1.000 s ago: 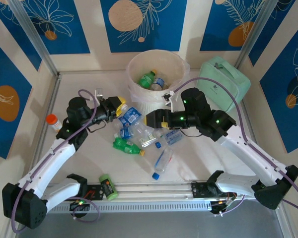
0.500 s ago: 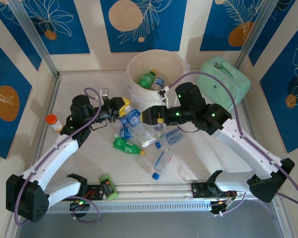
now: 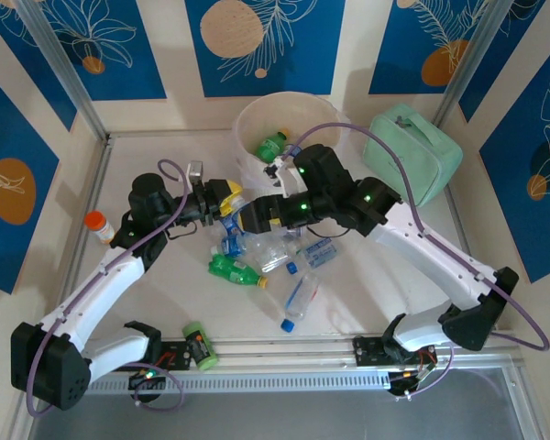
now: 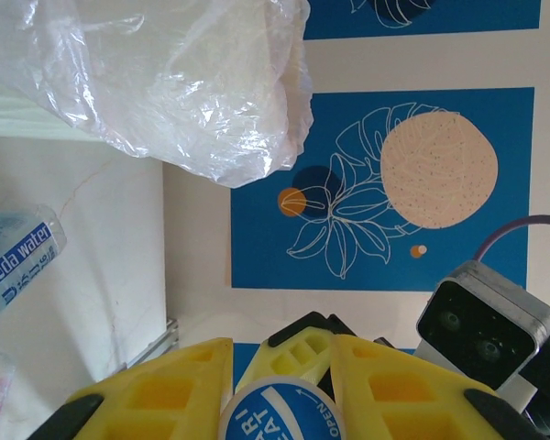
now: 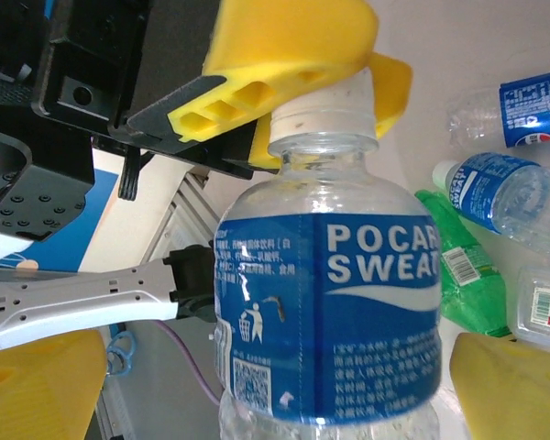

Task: Put the plastic bottles in the bin

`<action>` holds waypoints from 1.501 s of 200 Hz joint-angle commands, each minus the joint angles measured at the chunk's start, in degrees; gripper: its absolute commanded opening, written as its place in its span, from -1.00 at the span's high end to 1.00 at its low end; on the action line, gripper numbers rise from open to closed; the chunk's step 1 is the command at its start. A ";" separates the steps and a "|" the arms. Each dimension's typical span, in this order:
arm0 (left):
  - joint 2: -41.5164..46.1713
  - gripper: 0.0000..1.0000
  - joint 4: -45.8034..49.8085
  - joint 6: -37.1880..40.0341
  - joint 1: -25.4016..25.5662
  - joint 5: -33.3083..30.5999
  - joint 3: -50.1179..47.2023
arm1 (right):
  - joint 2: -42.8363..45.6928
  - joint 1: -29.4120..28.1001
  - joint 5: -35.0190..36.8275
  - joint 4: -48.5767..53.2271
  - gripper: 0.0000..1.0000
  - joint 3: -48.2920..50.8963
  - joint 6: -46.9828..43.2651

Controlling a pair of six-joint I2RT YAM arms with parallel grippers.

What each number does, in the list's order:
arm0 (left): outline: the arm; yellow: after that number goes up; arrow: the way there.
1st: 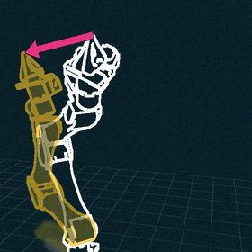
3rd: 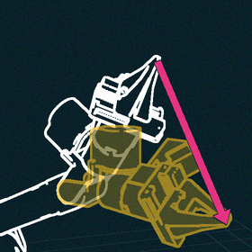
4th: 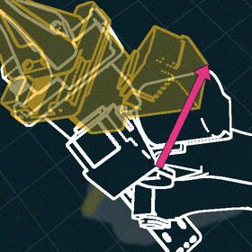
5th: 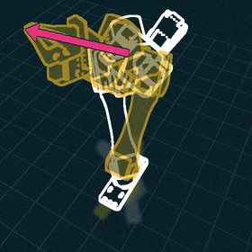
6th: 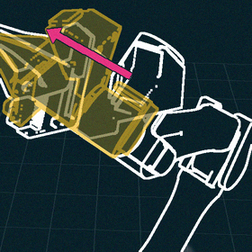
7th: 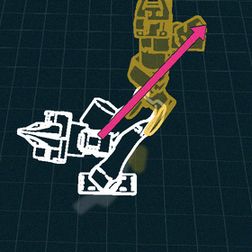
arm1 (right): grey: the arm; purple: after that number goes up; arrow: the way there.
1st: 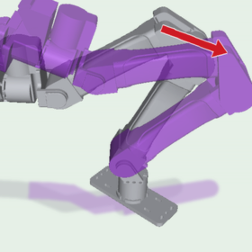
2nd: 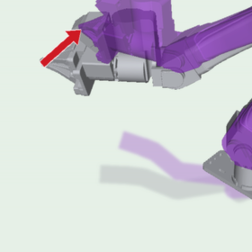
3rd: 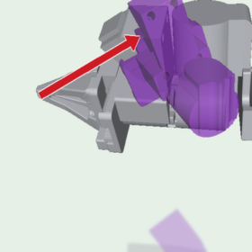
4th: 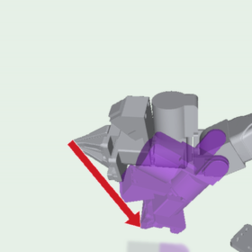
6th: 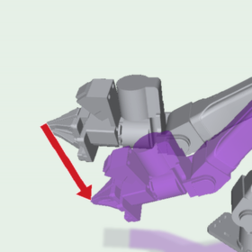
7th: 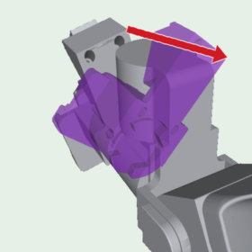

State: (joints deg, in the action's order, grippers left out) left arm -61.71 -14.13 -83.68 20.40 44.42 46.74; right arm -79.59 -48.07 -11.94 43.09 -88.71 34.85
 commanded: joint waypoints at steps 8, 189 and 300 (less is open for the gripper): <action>-0.34 0.57 -1.16 0.80 -0.36 2.23 2.04 | -2.46 -0.96 0.94 2.19 -0.88 -2.71 -2.22; 0.53 -0.73 -3.09 1.01 -0.45 0.46 0.02 | -1.69 -1.32 4.11 0.08 -0.11 -0.48 -1.98; 11.45 -1.00 41.66 32.35 -1.78 -21.64 13.87 | -0.19 9.87 6.86 -4.24 -0.03 -11.81 5.07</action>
State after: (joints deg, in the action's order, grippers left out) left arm -49.87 17.93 -56.90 19.25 28.12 60.53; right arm -79.61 -43.27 -4.64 42.65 -95.59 36.25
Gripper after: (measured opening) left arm 0.994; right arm 0.568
